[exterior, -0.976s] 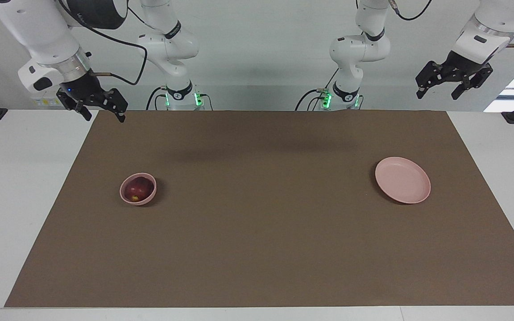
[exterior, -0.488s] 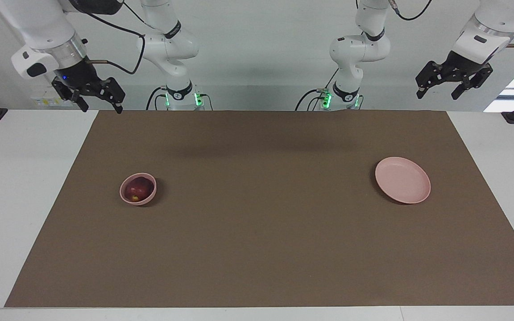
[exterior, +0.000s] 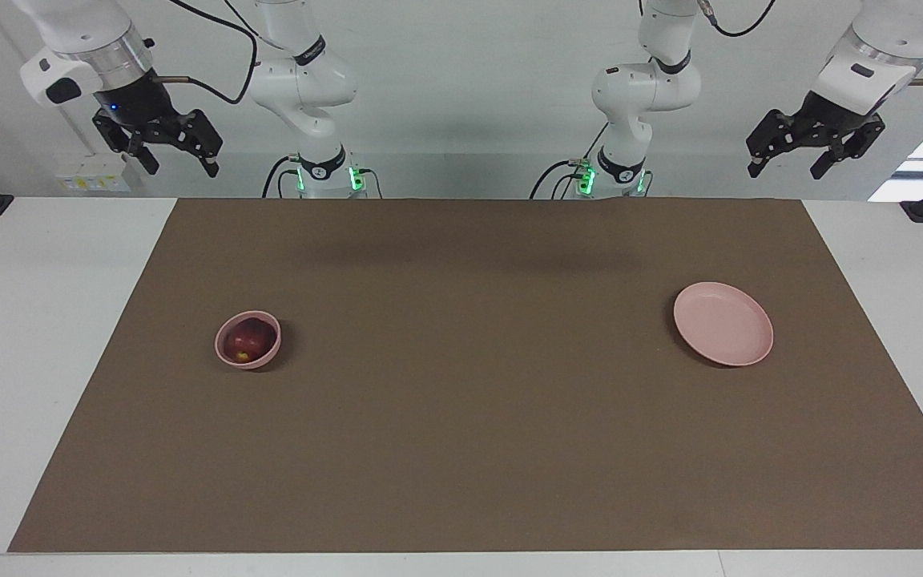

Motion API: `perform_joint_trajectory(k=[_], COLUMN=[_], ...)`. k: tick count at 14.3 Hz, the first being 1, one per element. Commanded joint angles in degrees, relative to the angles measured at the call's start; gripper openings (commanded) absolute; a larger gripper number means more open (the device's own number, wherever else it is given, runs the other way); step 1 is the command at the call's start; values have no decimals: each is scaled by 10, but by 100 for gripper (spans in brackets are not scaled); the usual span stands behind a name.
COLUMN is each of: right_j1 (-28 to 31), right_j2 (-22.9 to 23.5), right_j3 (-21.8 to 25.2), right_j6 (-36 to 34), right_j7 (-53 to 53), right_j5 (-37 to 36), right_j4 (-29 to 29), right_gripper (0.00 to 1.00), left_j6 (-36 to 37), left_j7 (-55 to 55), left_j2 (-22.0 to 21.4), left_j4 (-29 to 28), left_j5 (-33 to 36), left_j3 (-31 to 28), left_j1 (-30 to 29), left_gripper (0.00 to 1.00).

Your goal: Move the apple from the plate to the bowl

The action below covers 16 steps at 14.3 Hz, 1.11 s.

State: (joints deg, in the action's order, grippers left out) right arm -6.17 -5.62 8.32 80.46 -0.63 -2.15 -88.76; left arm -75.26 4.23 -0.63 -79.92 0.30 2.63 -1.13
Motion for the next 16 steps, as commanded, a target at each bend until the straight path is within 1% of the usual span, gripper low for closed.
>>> perform_joint_trajectory(k=[1,5,8,16], right_j1=[0,1,3,5], right_j2=[-7,-7,-9,-13], right_j3=[-1,-1,0,0], right_j6=[3,4,4,5], right_j7=[-8,3,4,5], right_j5=[-8,-6,-7,-8], right_j4=[-2,-2,-4,-11], right_gripper=[100,100,100,100], left_j6=[-1,6,6,0], left_j7=[5,2,5,4], left_j2=[-13,-16,-20,-22], left_j4=[-15,-15,-21,-24], left_j5=[1,0,0,0], left_j3=[1,-4,-47,-47], left_j1=[-5,2,31,25], left_gripper=[100,100,100,100])
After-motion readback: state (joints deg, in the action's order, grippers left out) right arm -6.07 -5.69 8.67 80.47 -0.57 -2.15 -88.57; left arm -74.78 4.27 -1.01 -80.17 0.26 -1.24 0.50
